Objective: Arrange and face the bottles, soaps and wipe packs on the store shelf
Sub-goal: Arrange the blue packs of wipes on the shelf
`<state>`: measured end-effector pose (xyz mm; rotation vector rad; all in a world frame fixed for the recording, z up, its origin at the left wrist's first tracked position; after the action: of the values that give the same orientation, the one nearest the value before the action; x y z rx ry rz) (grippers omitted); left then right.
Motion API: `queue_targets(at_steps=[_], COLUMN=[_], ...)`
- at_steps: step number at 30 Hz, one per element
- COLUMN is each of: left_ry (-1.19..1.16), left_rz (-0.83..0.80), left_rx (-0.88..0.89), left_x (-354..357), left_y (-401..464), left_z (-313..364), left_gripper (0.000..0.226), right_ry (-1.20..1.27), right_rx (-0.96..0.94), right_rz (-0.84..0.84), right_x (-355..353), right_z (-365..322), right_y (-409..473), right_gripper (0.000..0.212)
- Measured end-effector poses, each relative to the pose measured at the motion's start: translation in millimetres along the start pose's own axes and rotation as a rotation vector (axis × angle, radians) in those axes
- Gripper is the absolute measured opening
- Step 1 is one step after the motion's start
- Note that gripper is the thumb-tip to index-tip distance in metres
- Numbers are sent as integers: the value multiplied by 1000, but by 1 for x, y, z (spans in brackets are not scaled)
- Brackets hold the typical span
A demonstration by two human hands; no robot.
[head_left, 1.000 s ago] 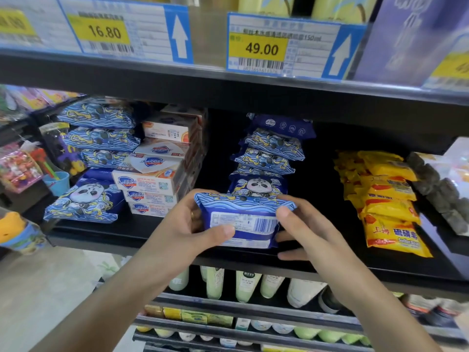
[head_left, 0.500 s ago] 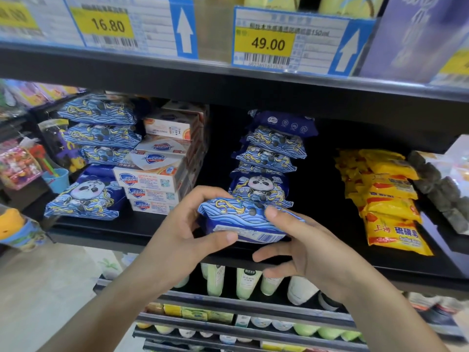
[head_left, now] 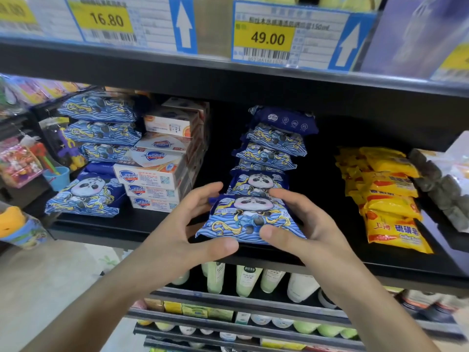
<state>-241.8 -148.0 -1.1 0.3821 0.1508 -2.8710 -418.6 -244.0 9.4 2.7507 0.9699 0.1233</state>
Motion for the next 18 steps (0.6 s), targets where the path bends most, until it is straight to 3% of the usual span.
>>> queue_targets(at_steps=[10,18], left_ry=[110,233], left_rz=[9,160], left_rx=[-42,50], left_x=[1,-16], left_y=[-3,-19], left_z=[4,15], left_gripper=[90,80], right_ry=[-131,-102], right_rx=[-229,-304], right_rz=[-93,-174], right_x=[15,30], right_z=[-3,-10], right_y=[-12,-10], right_gripper=[78,77])
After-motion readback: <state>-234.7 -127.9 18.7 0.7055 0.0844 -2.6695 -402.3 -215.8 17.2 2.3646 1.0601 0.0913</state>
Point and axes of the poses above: each hand's wrist, its own y-axis towards the middle knuckle, its own x-axis out of the palm, z = x × y, the point moved 9 cm from there along y, towards the middle knuckle, and after that the axes turned 10 degrees about -x, right-handed, at the moved point
